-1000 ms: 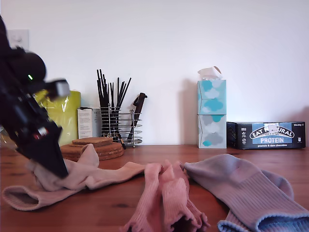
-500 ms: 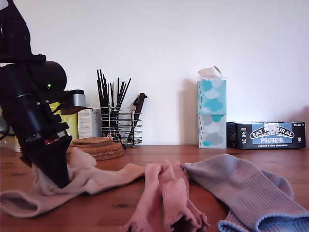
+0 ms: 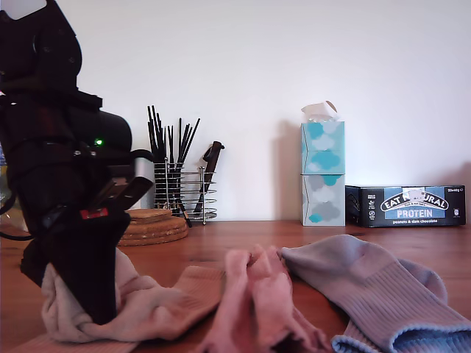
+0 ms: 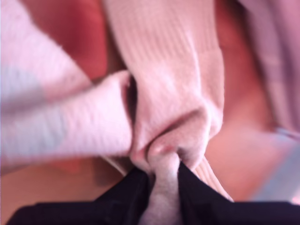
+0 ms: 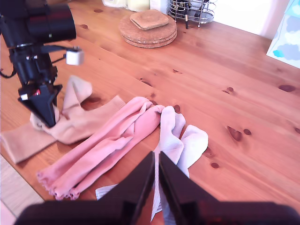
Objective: Pair up the socks based on colour and pattern, by placing each sock on top of its pair
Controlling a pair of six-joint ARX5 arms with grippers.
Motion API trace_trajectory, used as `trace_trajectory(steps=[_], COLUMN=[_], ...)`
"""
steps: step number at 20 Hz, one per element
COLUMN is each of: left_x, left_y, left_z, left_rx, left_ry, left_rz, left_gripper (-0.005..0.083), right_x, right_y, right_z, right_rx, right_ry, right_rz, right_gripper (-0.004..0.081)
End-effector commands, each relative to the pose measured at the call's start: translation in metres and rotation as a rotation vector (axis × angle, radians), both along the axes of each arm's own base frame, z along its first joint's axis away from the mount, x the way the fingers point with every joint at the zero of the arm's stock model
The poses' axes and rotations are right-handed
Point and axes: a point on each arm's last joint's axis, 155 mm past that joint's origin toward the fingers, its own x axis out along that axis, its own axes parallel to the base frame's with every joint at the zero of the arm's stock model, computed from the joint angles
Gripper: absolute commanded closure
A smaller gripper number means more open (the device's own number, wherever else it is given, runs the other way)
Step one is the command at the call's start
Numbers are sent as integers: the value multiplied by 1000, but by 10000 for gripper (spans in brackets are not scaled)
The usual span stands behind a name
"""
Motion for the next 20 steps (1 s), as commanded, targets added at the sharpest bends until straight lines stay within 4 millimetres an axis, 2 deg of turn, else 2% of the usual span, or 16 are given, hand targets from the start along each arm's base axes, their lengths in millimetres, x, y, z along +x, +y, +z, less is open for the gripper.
trace_trajectory(steps=[1,4,11,17,20], left_x=[-13,-7,25,32,53], left_y=[5,2,-15,-14,-14], left_z=[-14,4,57,59,52], left_rx=[37,37,-30,-23,-11], left_ry=[73,80,-41,-81,-176], left_rz=[19,21,44,44,48], left_gripper=[797,797,797,797,782], right_x=[1,0,-1,-1,0], right_y=[0,2,1,1,2], right_z=[-7,-7,-8,-8,-7], right_rx=[-8,-5,-9,-8,-6], right_ry=[12,16,22,20,18], right_rz=[-1,7,7,7,7], right_gripper=[783,783,783,783,783])
